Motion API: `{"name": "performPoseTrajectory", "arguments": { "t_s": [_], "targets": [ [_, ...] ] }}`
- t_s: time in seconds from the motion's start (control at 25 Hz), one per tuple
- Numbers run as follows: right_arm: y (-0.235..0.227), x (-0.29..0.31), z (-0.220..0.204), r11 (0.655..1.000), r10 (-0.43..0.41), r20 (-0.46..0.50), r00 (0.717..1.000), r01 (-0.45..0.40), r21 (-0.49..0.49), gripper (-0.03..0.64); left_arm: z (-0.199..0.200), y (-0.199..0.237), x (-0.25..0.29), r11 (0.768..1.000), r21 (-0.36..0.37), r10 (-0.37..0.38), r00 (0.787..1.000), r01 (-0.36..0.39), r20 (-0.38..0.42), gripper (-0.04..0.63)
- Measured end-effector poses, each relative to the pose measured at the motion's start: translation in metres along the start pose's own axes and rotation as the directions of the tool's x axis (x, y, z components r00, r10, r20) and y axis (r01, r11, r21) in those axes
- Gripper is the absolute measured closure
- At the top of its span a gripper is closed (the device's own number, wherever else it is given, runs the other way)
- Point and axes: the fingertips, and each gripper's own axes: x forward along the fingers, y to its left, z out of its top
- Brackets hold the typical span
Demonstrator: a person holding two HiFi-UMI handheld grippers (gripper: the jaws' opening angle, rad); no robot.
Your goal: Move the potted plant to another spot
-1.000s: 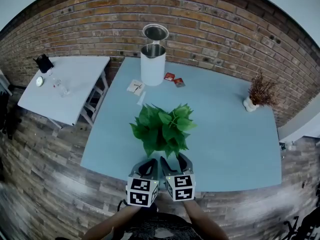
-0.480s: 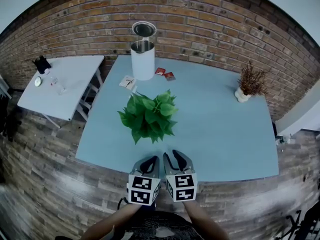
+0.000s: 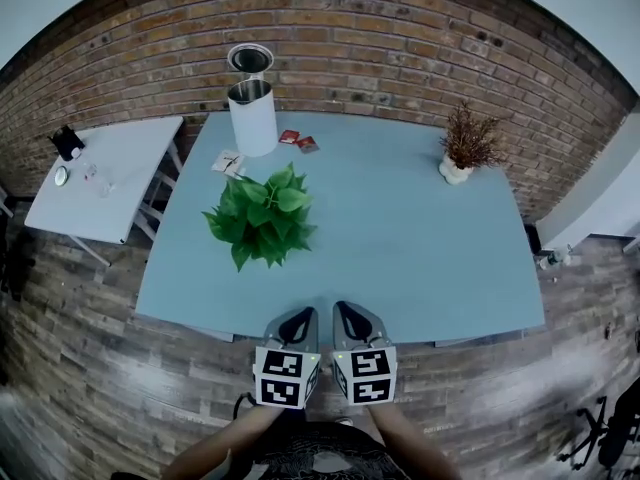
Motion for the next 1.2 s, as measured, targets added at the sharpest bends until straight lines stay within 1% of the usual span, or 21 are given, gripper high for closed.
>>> {"name": "performPoseTrajectory", "arguments": {
  "t_s": [0.24, 0.6, 0.92, 1.04, 1.2],
  "targets": [
    [-0.013, -0.03, -0.009, 1.0, -0.012, 0.002, 1.0, 0.012, 0.015, 0.611, -0.005, -0.035, -0.004, 0.999, 0.002, -0.032, 0.999, 0.032, 0.002, 0.595],
    [-0.028, -0.063, -0.023, 0.998, -0.024, 0.006, 1.0, 0.023, 0.05, 0.611, -0.015, -0.068, -0.011, 0.999, 0.036, -0.037, 0.999, 0.037, -0.006, 0.595],
    [-0.031, -0.082, -0.027, 0.997, -0.015, 0.024, 1.0, 0.014, 0.072, 0.611, -0.017, -0.086, -0.02, 0.998, 0.055, -0.036, 0.999, 0.036, -0.004, 0.595],
    [-0.031, -0.088, -0.031, 0.997, -0.012, 0.029, 1.0, 0.01, 0.081, 0.611, -0.021, -0.09, -0.023, 0.997, 0.07, -0.028, 1.0, 0.028, -0.006, 0.595],
    [-0.028, -0.094, -0.035, 0.996, -0.007, 0.033, 0.999, 0.004, 0.085, 0.611, -0.025, -0.093, -0.027, 0.997, 0.071, -0.021, 1.0, 0.021, -0.008, 0.595]
  ]
}}
